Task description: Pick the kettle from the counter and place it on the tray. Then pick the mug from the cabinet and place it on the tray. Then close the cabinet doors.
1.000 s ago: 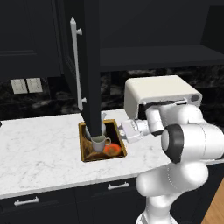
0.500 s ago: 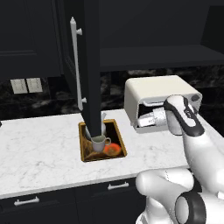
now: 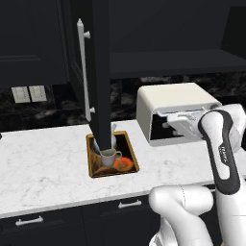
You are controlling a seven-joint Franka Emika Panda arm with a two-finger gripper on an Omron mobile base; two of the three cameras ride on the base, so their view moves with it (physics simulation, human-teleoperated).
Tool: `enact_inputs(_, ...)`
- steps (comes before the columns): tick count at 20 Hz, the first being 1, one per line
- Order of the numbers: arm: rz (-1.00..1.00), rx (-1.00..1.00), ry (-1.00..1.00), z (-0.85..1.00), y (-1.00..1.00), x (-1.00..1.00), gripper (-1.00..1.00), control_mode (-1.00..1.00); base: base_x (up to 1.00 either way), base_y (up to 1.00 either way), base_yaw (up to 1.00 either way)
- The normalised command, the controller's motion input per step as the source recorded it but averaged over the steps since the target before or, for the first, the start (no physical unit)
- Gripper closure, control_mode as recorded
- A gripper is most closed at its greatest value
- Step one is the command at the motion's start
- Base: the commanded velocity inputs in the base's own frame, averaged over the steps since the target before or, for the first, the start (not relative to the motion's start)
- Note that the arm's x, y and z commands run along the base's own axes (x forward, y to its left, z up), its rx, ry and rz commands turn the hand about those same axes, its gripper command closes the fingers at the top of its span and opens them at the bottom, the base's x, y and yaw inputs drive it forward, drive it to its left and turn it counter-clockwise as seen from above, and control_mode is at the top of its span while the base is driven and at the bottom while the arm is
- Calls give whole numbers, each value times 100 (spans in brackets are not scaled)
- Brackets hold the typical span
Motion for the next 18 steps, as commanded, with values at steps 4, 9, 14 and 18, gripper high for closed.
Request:
enact_inputs(4, -2, 10, 3, 2, -35, 0, -100, -100, 0, 0, 0)
enact_inputs(9, -10, 8, 0, 0, -47, -3, -100, -100, 0, 0, 0)
enact_inputs(14, -17, 11, 0, 17, -97, -12, -100, -100, 0, 0, 0)
enact_inputs(18, -15, 7, 0, 21, -95, -15, -100, -100, 0, 0, 0)
